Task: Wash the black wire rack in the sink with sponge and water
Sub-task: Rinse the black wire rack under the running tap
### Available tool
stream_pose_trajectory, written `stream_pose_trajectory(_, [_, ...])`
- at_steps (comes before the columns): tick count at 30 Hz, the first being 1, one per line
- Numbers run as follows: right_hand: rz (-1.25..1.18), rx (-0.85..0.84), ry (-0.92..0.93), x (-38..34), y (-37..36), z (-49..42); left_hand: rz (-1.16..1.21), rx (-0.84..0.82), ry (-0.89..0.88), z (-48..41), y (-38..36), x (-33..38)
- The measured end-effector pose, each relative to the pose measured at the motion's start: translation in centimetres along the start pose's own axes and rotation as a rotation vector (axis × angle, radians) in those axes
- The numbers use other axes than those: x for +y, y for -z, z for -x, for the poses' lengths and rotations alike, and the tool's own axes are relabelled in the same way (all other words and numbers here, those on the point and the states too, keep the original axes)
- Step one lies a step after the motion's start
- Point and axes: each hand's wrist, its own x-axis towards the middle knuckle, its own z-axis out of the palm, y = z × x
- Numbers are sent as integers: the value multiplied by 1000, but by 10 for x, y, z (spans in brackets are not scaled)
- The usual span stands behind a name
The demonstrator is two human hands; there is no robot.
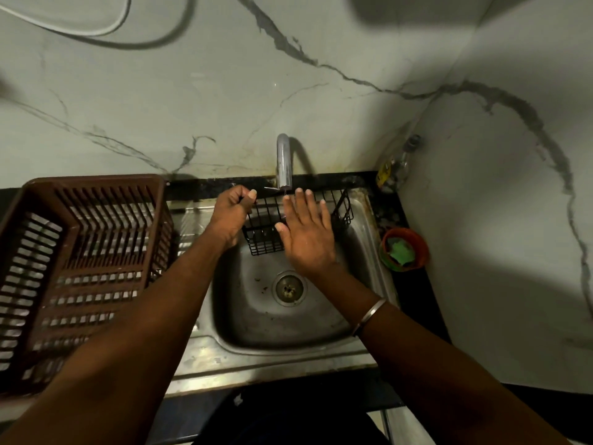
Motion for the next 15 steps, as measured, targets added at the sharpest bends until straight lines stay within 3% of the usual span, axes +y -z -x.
stream_pose_trajectory(3, [18, -2, 18, 9, 4, -3, 23, 21, 19, 2, 7, -2])
stream_pose_trajectory(9, [-44, 138, 52, 19, 23, -25, 73, -17, 17, 8, 10, 1])
stream_pose_trajectory(12, [37, 235, 10, 13, 29, -25, 85, -37, 29, 12, 11, -3])
stream_pose_trajectory(15, [98, 127, -85, 9, 31, -21, 82, -26, 45, 11, 17, -7])
